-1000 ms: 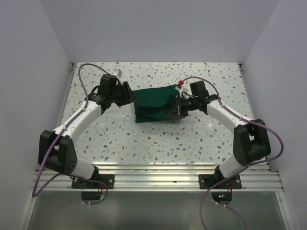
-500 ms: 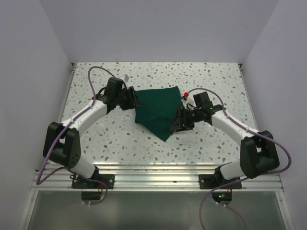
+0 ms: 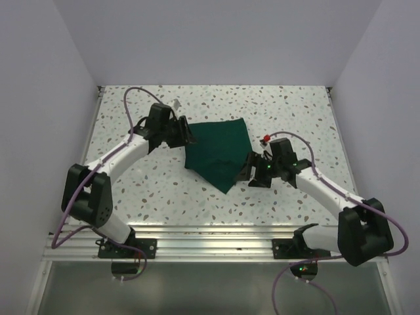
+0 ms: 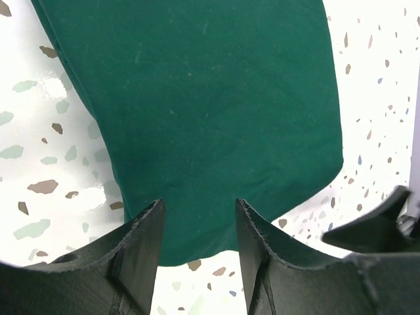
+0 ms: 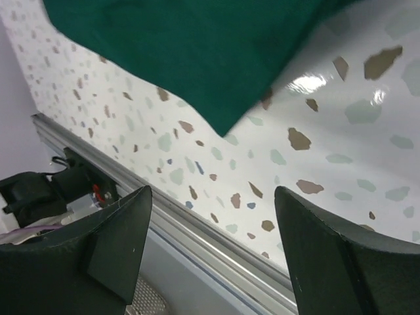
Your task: Prepare the surgical pack
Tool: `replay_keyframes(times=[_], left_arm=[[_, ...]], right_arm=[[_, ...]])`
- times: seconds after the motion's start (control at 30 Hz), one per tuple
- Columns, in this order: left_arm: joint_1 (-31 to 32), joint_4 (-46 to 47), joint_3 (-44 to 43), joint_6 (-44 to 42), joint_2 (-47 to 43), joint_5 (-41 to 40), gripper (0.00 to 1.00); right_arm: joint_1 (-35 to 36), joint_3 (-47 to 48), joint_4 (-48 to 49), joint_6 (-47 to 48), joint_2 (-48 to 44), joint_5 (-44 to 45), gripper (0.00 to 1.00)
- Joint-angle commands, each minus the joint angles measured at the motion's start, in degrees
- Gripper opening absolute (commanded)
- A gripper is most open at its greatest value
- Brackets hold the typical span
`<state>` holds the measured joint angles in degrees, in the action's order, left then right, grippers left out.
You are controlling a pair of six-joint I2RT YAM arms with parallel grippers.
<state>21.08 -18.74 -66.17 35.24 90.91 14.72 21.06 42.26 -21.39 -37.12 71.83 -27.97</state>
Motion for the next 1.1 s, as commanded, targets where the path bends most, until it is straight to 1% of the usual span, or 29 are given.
replay_keyframes(times=[0.0,0.13,0.17,0.27,0.4,0.67,0.77,0.8,0.83,0.9,0.93,0.97,1.0,1.03,1.07], left_arm=[[0.10,0.02,1.13,-1.58,-4.86,0.04,0.51],[-0.34,1.60,4.64,-0.18,-6.54,1.88,0.51],[-0.51,2.13,5.00,0.09,-6.89,2.24,0.51],[-0.87,2.48,5.44,0.53,-7.59,2.42,0.51],[-1.04,2.13,5.88,0.70,-8.38,2.51,0.51],[-1.13,3.36,8.34,1.93,-10.58,3.38,0.52],[-1.13,3.27,8.51,1.85,-11.11,3.21,0.52],[-1.13,3.27,8.78,1.85,-11.11,3.12,0.52],[-1.13,3.36,8.95,1.85,-11.20,3.12,0.52],[-1.13,4.06,9.74,1.76,-11.20,3.64,0.52],[-1.13,4.41,10.18,1.76,-11.28,4.08,0.52],[-1.13,5.29,10.71,1.93,-11.46,4.35,0.52],[-1.13,5.64,12.11,2.02,-11.63,4.44,0.52],[-1.13,6.08,12.82,2.11,-12.25,4.44,0.52],[-1.13,6.09,13.43,2.20,-12.51,4.35,0.52]], right_arm=[[1.96,-4.90,9.68,-5.15,-0.03,4.04,0.79],[6.35,-9.55,20.57,-7.86,2.87,5.90,0.82],[6.71,-10.17,24.86,-8.31,4.53,5.99,0.82],[7.42,-11.58,30.41,-9.11,6.90,7.31,0.82],[8.03,-12.03,34.04,-9.28,9.90,8.63,0.82],[8.91,-14.48,42.29,-9.99,14.21,14.51,0.83],[9.09,-15.63,46.16,-10.68,16.75,13.64,0.79],[9.26,-16.67,47.74,-11.38,17.54,13.38,0.74],[9.26,-17.21,50.63,-11.83,18.60,13.29,0.73],[9.53,-17.74,52.93,-12.27,19.83,13.03,0.68],[9.61,-17.65,53.81,-12.18,20.97,12.85,0.64],[9.61,-17.65,54.51,-12.18,21.33,12.76,0.58],[9.70,-17.83,55.22,-12.27,21.68,12.33,0.41],[9.70,-17.83,55.66,-12.62,21.77,11.97,0.33],[9.70,-17.83,55.49,-12.88,20.81,11.53,0.15]])
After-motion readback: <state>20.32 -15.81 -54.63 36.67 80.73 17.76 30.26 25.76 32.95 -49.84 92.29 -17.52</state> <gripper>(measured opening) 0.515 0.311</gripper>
